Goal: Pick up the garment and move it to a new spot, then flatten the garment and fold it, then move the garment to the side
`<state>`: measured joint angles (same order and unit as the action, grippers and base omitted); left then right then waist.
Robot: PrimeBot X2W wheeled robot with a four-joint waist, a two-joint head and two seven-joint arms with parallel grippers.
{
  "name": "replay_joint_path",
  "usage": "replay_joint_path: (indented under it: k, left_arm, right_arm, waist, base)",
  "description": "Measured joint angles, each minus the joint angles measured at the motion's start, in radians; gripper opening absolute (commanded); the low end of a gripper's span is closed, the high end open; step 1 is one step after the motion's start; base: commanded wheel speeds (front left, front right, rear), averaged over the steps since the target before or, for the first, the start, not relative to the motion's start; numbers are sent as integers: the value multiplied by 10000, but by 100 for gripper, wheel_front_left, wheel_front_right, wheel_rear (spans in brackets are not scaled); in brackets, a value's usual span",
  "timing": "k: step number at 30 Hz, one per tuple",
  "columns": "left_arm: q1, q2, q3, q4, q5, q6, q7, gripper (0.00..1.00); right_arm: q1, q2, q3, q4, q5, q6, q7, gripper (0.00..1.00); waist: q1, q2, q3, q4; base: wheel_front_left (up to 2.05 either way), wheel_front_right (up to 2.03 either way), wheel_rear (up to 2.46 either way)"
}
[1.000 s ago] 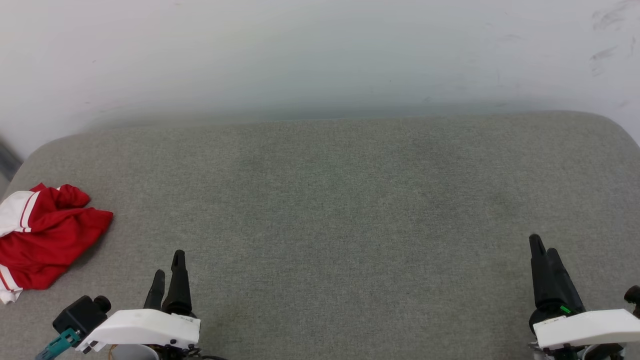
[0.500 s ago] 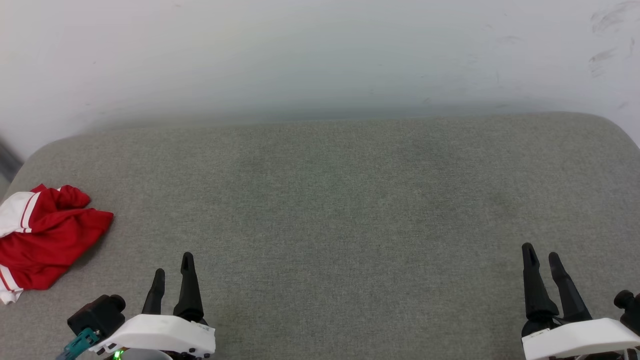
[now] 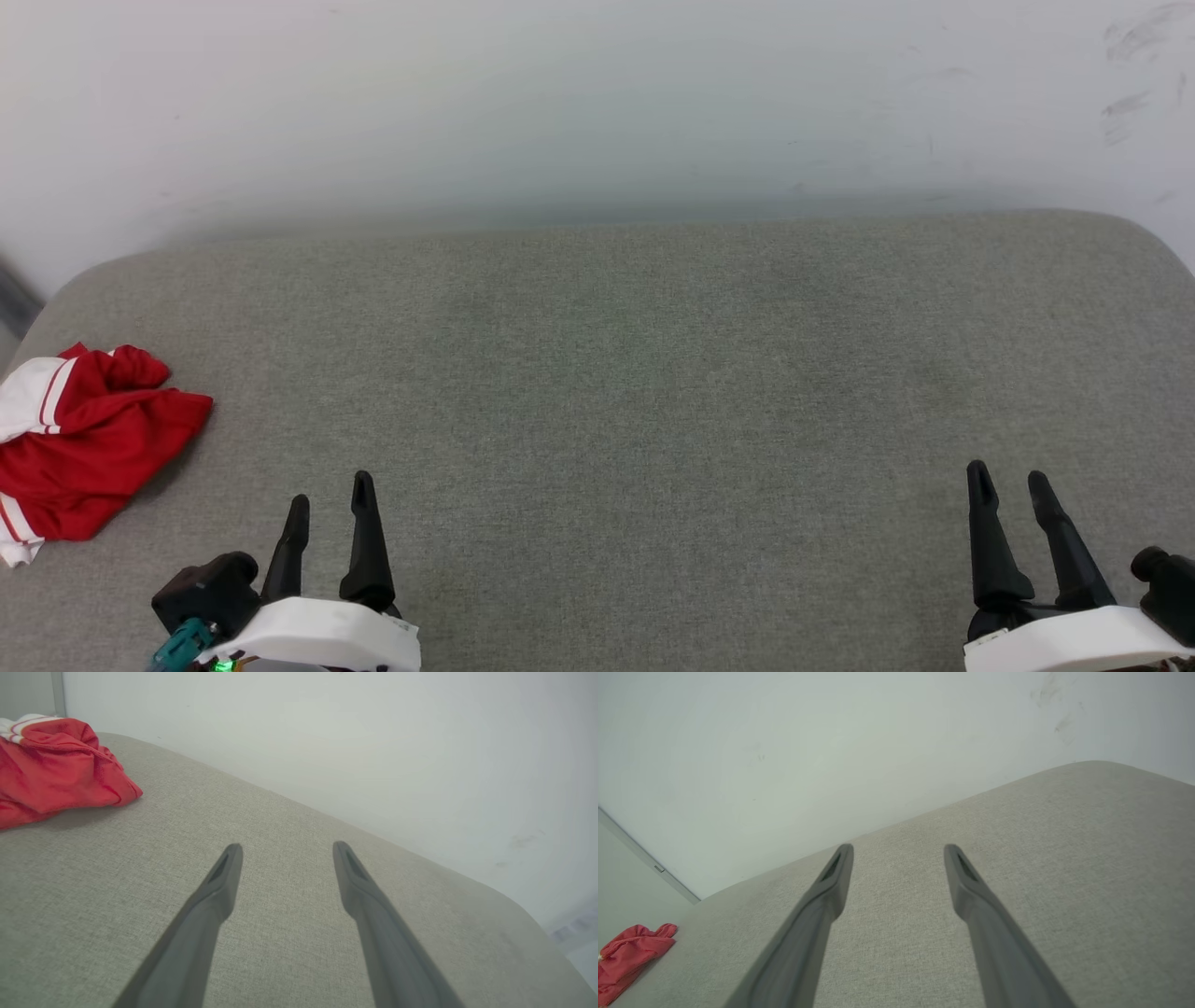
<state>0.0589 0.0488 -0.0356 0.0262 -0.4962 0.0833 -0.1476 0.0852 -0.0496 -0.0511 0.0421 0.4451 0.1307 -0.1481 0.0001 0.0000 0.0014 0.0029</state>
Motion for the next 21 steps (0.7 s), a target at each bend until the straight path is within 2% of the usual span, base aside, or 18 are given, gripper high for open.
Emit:
replay_joint_path:
  k: [21]
  left_arm:
    - [375,4,-295,-293,1983,-190,-504,100]
  right_arm:
    - [319,-2,-59,-324,-1438,0,-500,100]
  waist:
    - [0,0,-9,5]
  base:
    - [0,0,0]
